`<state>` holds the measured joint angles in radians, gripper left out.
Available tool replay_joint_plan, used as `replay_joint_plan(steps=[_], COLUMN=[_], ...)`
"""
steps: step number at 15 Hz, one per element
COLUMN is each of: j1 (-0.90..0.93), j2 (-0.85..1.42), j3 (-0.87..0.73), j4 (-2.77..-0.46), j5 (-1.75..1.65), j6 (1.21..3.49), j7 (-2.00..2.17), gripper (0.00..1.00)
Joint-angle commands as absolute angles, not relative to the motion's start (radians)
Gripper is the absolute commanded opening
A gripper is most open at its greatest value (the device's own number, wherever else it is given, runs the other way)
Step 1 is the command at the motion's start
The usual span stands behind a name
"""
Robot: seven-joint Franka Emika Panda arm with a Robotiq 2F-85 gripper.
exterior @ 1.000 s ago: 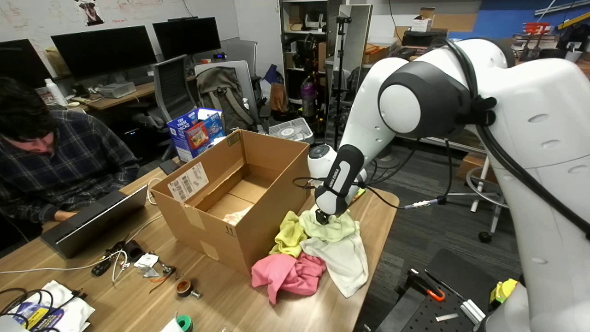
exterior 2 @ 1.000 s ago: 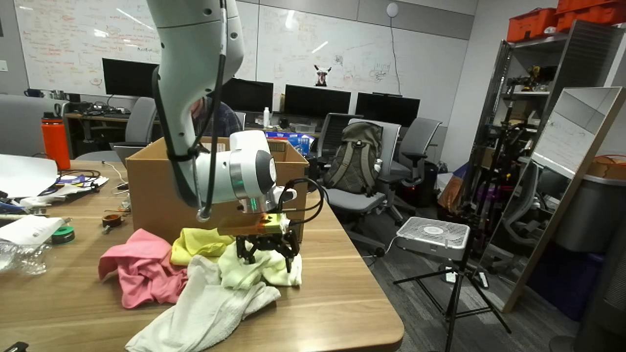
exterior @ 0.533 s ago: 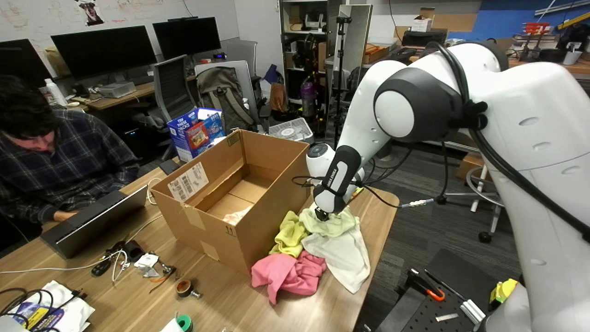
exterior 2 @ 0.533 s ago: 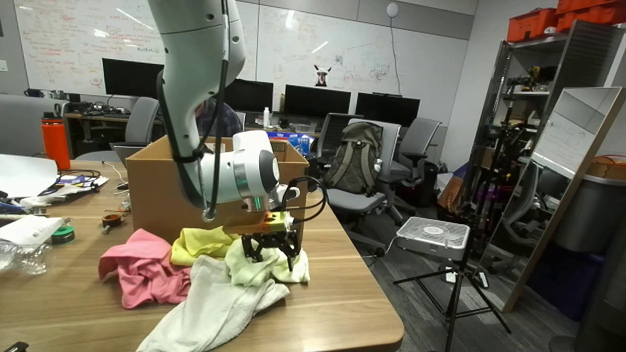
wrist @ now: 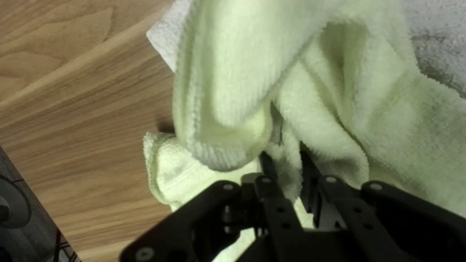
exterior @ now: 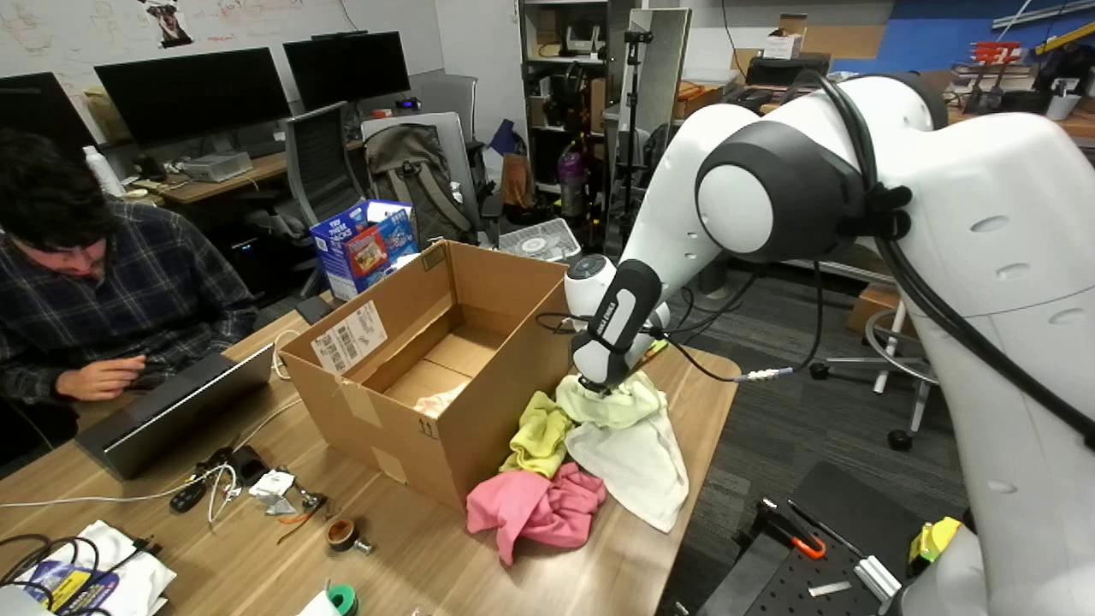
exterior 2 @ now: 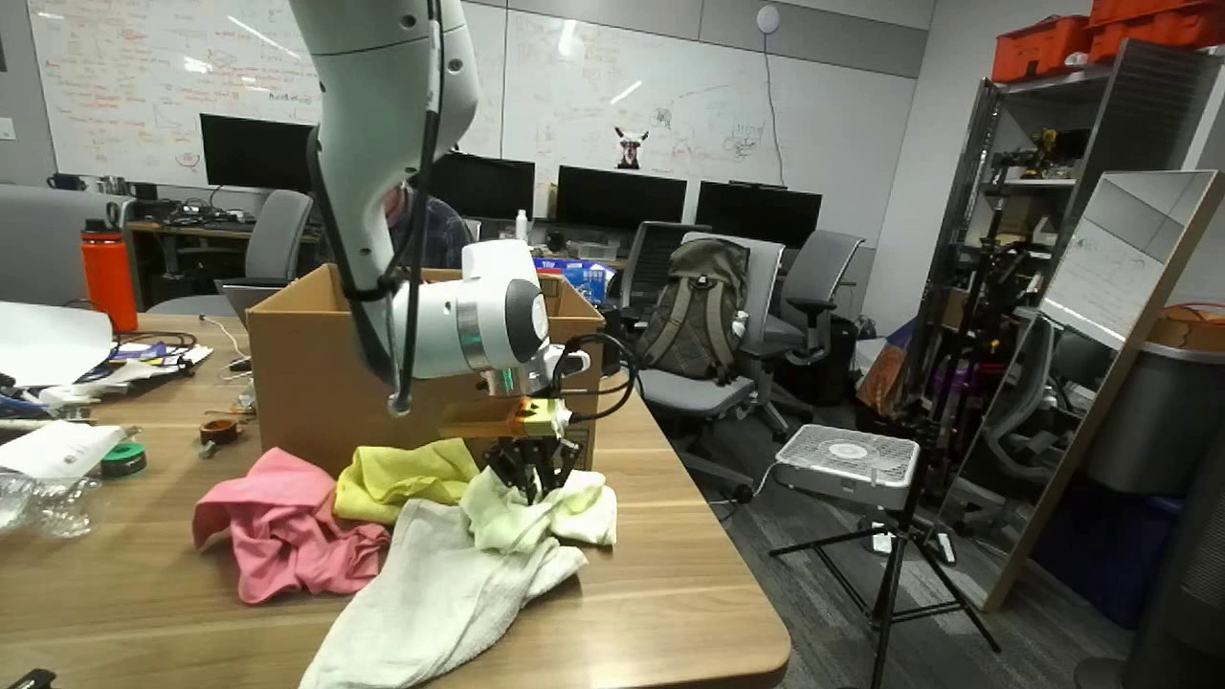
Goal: Pick up the clothes from the table and put them in the box
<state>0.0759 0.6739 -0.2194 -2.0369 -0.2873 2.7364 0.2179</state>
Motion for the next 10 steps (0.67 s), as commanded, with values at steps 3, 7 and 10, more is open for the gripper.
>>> replay_joint_plan(steps=[3,7,10], j1=[0.088,0.088,0.091], j2=[0.514,0.355,0.217], j3=[-0.197,-0.171,-0.155], j4=[-2.097,-2.149,-2.186], j5=[-0.197,-0.138,-0.121], j6=[2.712,2.699,2.681], j7=[0.24,0.272,0.309], gripper=[0.0,0.01,0.01])
